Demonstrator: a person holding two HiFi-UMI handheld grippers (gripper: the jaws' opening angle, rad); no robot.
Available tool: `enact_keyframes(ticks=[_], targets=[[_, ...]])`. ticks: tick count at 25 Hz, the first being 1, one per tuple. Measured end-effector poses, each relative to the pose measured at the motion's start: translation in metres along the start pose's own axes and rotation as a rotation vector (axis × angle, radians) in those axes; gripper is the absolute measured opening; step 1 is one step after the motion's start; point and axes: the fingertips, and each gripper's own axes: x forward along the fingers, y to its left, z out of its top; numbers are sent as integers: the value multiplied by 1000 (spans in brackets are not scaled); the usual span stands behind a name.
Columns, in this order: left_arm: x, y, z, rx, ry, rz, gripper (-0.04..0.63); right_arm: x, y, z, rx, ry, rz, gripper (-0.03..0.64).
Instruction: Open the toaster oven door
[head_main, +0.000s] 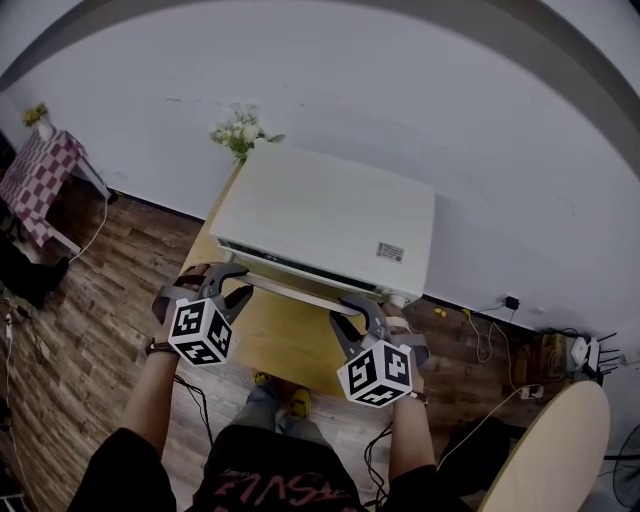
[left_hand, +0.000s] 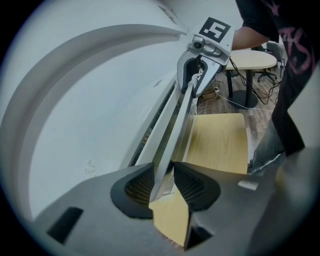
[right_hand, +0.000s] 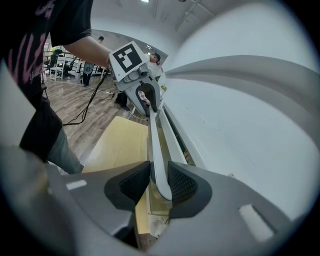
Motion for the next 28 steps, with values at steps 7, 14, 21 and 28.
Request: enact_keyframes(ticks=[7,14,21,28], targets=[[-5,-8,-4,-20,-21,-1,124,-1,10,1,8,11,8,121],[-9,-15,-7,14,-44,-19,118,-2,18,1,12,32,11,118],[-14,-29,-12,35,-77,-45,110,-4,33,-1,32,66,0,117],[-19,-46,-17,46,-102,-71,107,-5,51,-4,37,93,-21,117]])
